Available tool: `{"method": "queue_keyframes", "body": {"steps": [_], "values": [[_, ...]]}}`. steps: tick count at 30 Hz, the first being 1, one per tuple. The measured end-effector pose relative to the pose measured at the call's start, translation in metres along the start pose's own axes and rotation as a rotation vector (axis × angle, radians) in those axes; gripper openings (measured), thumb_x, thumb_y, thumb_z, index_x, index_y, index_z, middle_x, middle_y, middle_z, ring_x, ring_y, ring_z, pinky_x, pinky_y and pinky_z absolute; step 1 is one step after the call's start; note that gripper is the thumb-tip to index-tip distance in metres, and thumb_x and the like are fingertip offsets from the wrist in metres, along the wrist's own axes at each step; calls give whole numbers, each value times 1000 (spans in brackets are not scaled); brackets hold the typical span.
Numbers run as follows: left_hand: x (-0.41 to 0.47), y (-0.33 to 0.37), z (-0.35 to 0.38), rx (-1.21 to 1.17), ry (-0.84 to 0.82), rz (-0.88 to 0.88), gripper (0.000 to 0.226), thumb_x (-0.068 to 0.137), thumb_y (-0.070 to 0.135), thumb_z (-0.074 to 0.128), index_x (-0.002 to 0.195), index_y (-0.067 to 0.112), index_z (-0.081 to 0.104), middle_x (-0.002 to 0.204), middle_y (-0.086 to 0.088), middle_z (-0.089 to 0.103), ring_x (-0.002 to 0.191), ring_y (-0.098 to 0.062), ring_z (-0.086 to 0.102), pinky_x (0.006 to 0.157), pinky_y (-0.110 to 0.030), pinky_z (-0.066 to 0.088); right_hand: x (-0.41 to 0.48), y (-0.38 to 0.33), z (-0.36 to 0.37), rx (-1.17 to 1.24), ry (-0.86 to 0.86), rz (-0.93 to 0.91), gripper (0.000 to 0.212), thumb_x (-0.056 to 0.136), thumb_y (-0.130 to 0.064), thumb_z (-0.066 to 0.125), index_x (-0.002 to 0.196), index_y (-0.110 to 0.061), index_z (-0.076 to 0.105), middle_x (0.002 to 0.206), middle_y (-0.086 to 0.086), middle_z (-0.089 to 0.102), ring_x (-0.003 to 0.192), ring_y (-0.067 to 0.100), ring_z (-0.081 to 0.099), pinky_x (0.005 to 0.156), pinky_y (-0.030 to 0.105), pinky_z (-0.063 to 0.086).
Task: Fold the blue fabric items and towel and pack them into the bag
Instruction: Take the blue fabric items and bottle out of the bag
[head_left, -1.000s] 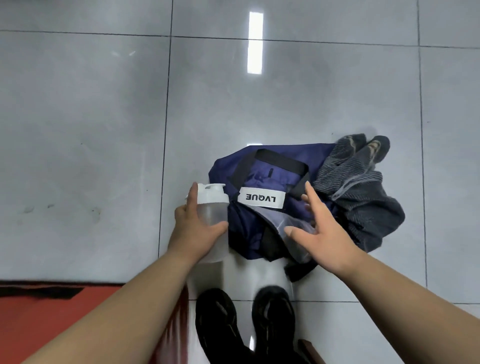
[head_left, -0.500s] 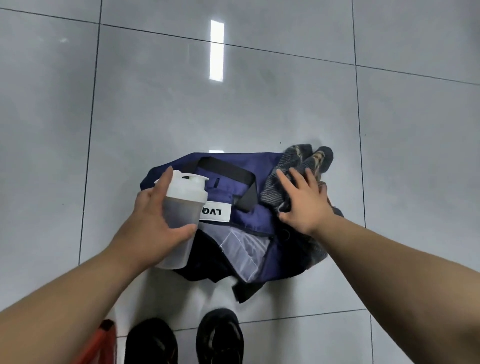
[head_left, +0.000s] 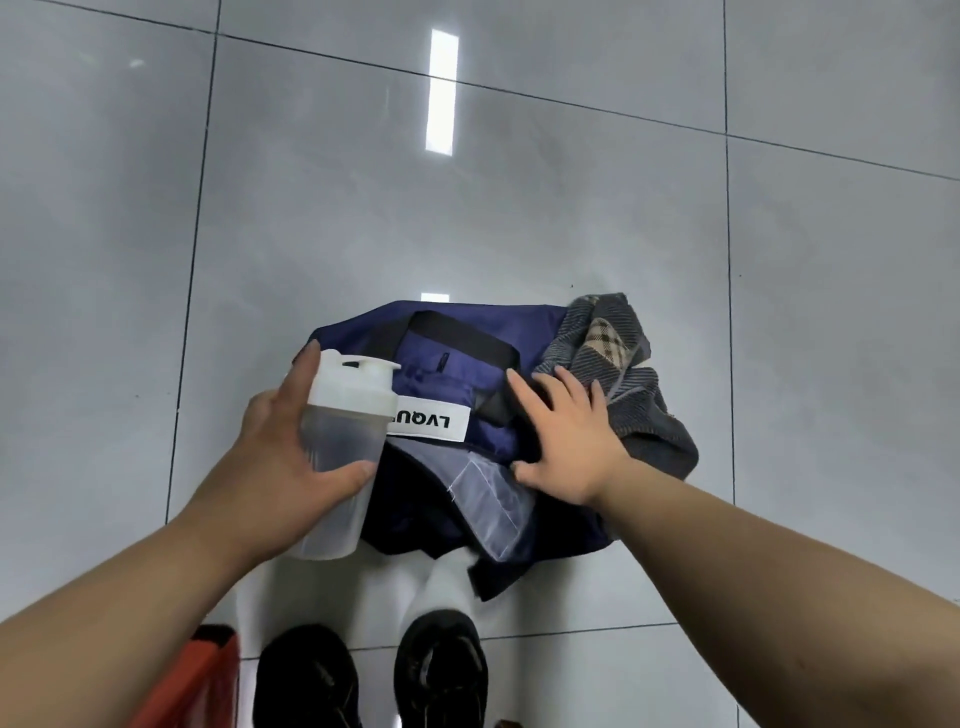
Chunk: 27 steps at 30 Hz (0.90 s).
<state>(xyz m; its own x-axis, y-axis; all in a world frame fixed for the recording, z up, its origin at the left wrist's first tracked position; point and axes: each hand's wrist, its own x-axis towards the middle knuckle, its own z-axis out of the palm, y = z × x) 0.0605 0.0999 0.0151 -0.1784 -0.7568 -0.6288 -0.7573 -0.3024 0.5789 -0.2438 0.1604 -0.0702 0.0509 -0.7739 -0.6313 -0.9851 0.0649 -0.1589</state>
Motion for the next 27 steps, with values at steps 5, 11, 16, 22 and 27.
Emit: {"method": "queue_keyframes", "body": {"steps": [5, 11, 16, 22, 27], "values": [[8, -13, 14, -32, -8, -7, 113, 76, 39, 80, 142, 67, -7, 128, 15, 27, 80, 10, 46, 72, -26, 36, 27, -16, 32, -125, -30, 18, 117, 73, -64, 70, 151, -47, -16, 165, 8, -2, 151, 35, 0, 115, 68, 11], [9, -23, 23, -61, -25, -9, 113, 76, 40, 80, 141, 69, -8, 126, 15, 27, 83, 11, 44, 80, -28, 37, 46, -1, 30, -180, 9, 35, 72, 86, -34, 60, 150, -38, 27, 145, 12, 32, 125, 39, 41, 96, 50, 42], [10, -18, 20, -53, -36, -6, 113, 75, 43, 80, 140, 69, -9, 126, 17, 28, 83, 9, 46, 76, -24, 39, 49, 13, 10, -13, -31, 36, 20, 87, -26, 57, 107, -25, 59, 106, 5, 44, 95, 35, 57, 76, 41, 51], [3, 2, 1, -56, -10, -1, 113, 73, 44, 81, 141, 69, -6, 133, 10, 31, 97, -8, 49, 86, -31, 38, 26, 3, -42, 293, 11, 20, 27, 76, -25, 70, 103, -28, 65, 101, -7, 52, 96, 16, 55, 89, 32, 46], [-30, 33, -31, -52, -22, 13, 112, 74, 44, 80, 143, 66, -5, 132, 10, 33, 101, -9, 46, 86, -30, 37, -28, -19, -111, 432, -20, 41, 23, 72, -19, 73, 92, -29, 68, 91, -13, 58, 82, 8, 58, 79, 22, 46]]}}
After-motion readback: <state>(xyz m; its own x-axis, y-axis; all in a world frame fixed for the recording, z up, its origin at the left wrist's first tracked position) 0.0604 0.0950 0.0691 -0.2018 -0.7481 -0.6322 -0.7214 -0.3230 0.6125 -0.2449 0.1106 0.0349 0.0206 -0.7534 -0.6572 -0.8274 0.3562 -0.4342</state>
